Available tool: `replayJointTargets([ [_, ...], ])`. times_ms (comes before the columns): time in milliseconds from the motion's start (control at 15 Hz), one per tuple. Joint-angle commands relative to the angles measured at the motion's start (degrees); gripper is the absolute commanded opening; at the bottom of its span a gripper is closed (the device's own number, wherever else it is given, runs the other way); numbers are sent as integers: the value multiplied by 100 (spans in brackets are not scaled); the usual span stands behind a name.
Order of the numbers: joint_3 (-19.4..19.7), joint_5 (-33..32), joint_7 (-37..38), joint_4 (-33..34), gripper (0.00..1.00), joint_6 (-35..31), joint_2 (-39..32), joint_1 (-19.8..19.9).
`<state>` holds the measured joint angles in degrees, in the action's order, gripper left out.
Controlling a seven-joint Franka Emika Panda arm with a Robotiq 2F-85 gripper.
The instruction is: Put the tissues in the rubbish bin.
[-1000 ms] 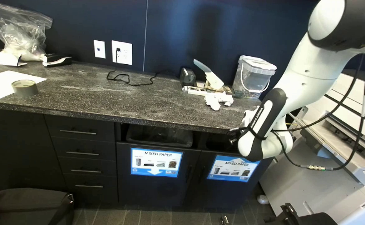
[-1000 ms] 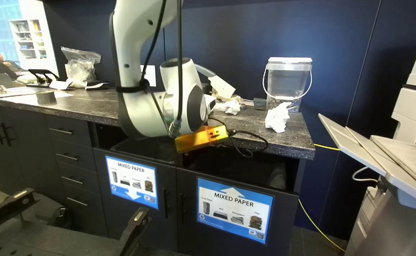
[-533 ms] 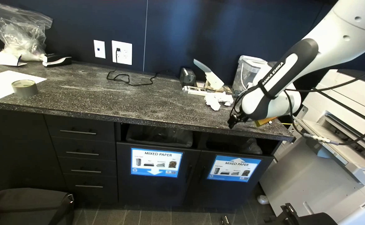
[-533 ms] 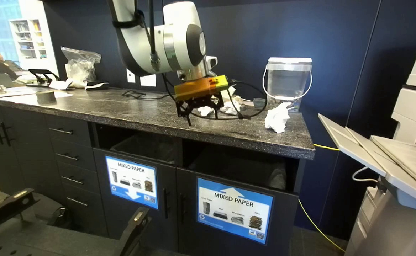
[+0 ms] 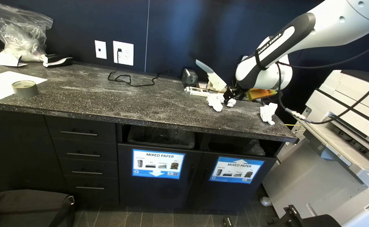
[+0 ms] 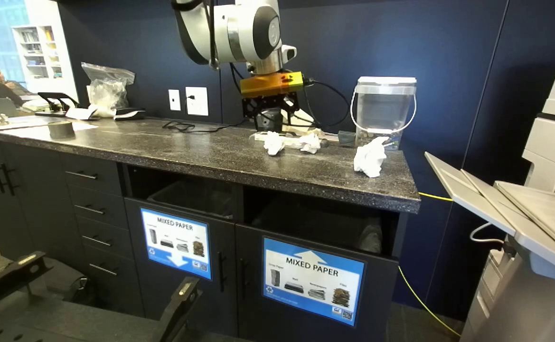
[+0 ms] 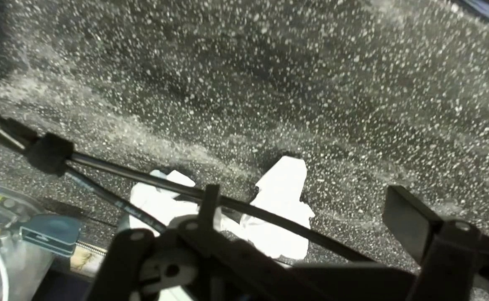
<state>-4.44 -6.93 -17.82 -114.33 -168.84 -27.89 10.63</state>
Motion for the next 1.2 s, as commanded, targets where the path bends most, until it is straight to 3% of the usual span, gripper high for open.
replayJointTargets([
  [0,-391,338,-296,1262,100,200,-916,254],
  [467,-741,254,-724,3103,100,594,-2273,381],
  [1133,-880,276,-1232,4456,100,1311,-3238,367],
])
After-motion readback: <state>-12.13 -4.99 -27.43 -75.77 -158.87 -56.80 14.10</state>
